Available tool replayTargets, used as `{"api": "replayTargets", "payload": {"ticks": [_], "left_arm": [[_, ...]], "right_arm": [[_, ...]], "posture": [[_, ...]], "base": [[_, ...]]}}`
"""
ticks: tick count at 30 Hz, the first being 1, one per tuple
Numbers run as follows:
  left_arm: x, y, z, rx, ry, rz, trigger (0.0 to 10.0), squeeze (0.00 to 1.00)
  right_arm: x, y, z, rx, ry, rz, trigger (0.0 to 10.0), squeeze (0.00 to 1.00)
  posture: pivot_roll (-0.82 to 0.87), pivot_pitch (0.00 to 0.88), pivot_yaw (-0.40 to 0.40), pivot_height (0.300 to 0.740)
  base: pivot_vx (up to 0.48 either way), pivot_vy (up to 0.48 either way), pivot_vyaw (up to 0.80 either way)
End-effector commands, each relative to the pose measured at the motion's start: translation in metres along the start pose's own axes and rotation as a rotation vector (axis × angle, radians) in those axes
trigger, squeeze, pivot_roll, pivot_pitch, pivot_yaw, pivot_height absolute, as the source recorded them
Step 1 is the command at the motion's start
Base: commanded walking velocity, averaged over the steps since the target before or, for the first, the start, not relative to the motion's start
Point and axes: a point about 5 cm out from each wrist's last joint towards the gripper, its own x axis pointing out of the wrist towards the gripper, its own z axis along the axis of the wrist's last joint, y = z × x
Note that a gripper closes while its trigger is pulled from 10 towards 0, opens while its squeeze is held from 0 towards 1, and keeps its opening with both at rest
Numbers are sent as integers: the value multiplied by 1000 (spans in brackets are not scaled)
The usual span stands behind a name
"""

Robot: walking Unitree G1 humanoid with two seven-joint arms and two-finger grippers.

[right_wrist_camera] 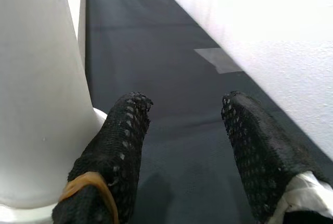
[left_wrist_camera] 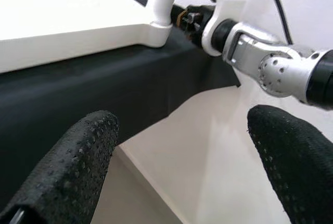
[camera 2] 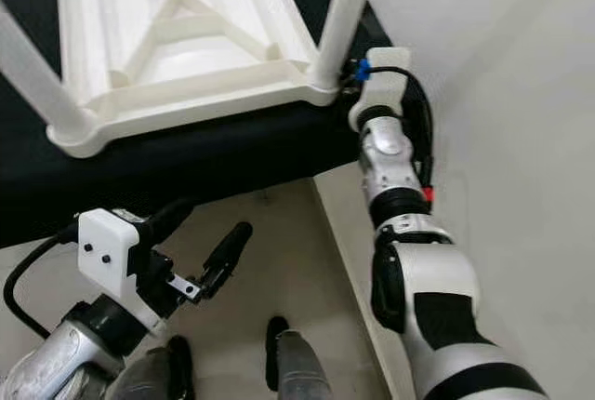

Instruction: Building children table

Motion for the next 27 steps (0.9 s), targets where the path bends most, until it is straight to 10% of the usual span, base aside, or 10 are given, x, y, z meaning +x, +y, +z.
{"api": "replayTargets", "payload": {"ticks": [1,3,6,10,15,16,18,27], "left_arm": [[-1,-2,-5,-19,31,-8,10000,0],[0,0,-5,-6,28,-1,10000,0],[4,6,-3,4,24,35,10000,0],[8,8,-5,12,25,39,10000,0],[12,10,-6,15,22,42,10000,0],[15,13,-7,18,16,60,10000,0],[16,14,-8,19,14,66,10000,0],[26,29,-3,57,-12,126,10000,0]], "right_arm": [[-12,26,-38,13,155,123,10000,0],[-11,47,-32,106,121,246,10000,0],[-36,114,-17,342,-13,768,10000,0],[-78,127,0,459,-47,1024,10000,0],[-93,123,6,504,-20,1054,10000,0],[-72,102,-10,351,-8,812,10000,0],[-61,90,-18,275,-5,699,10000,0],[-42,46,-16,187,9,357,10000,0]], "posture": [[136,450,-83,740],[128,444,-83,740],[100,432,-90,740],[76,414,-96,740],[61,400,-99,740],[54,381,-109,740],[53,380,-110,740],[53,342,-113,740]], "base": [[0,0,0],[0,0,0],[0,0,0],[0,0,0],[0,0,0],[0,0,0],[0,0,0],[0,0,0]]}}
